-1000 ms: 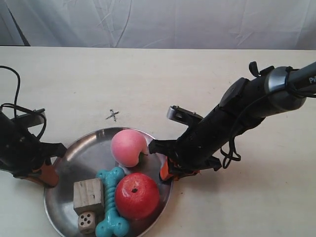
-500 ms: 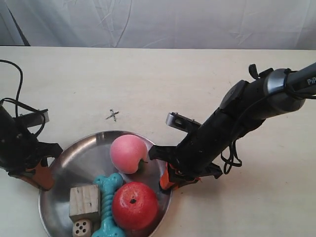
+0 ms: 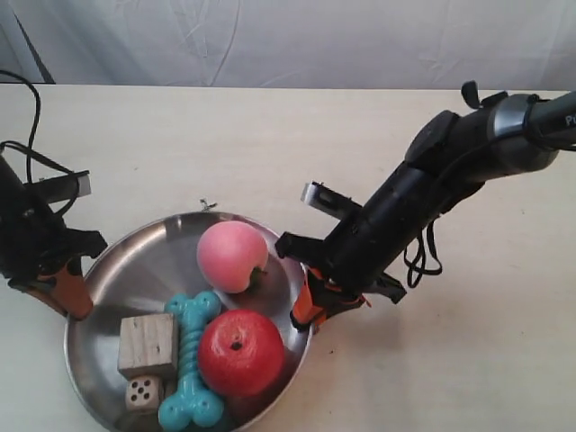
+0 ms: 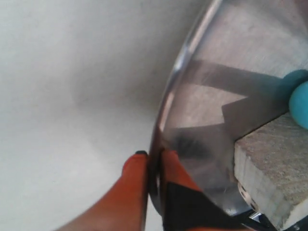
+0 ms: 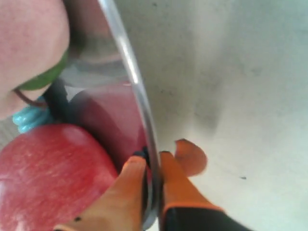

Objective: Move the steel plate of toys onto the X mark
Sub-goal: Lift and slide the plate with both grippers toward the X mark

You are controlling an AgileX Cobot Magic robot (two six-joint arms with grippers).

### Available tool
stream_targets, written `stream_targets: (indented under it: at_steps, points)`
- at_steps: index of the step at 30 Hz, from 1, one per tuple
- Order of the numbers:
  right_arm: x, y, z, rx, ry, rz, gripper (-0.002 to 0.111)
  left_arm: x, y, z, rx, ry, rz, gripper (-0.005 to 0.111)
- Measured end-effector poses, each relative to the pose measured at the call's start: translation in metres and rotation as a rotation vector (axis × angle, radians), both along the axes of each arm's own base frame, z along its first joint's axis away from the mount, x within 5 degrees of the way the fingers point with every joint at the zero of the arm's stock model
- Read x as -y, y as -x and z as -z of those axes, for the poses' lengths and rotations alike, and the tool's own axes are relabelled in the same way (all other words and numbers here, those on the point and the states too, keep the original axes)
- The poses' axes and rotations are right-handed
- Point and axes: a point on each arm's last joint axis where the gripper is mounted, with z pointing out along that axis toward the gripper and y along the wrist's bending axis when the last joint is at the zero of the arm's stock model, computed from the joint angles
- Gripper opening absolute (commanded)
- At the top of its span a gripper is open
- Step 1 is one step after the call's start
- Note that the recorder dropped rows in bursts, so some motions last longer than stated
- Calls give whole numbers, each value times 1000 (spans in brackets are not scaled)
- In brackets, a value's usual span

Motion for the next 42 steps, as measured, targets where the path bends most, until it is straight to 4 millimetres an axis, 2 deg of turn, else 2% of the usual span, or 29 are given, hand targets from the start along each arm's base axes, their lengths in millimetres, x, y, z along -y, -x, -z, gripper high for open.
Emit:
stream_targets:
  at_steps: [8,10,13,18,23,28,30,32,33,35,37,40,42]
  points:
    - [19,-46,-31,-7,-29,78,-1,3,-46,-43,144,-1,-66,0]
    - [17,-60,-33,-5,-36,92,-1,2,-59,-52,178,-25,-72,0]
    - [12,-82,-28,-24,-35,109,-1,0,-81,-58,221,-57,-78,0]
    - [8,-118,-14,-29,-16,126,-1,0,-118,-38,225,-73,-80,0]
    - [3,-148,9,-26,13,156,-1,-1,-154,-11,243,-89,-80,0]
    - [1,-166,25,-24,30,173,-1,-4,-167,15,219,-97,-84,0]
    - [2,-167,29,-26,48,172,4,-3,-168,22,203,-97,-89,1]
    - [3,-167,28,-23,63,171,21,-3,-168,24,195,-90,-96,10]
    - [4,-168,28,-25,63,177,32,-2,-168,23,195,-87,-98,19]
    - [10,-171,27,-32,56,203,33,1,-168,22,179,-70,-136,38]
    - [10,-171,26,-38,58,214,33,5,-168,22,166,-53,-166,49]
    - [12,-171,26,-40,76,219,33,8,-167,21,148,-46,-187,52]
    - [12,-171,26,-37,89,216,39,8,-167,21,139,-49,-192,52]
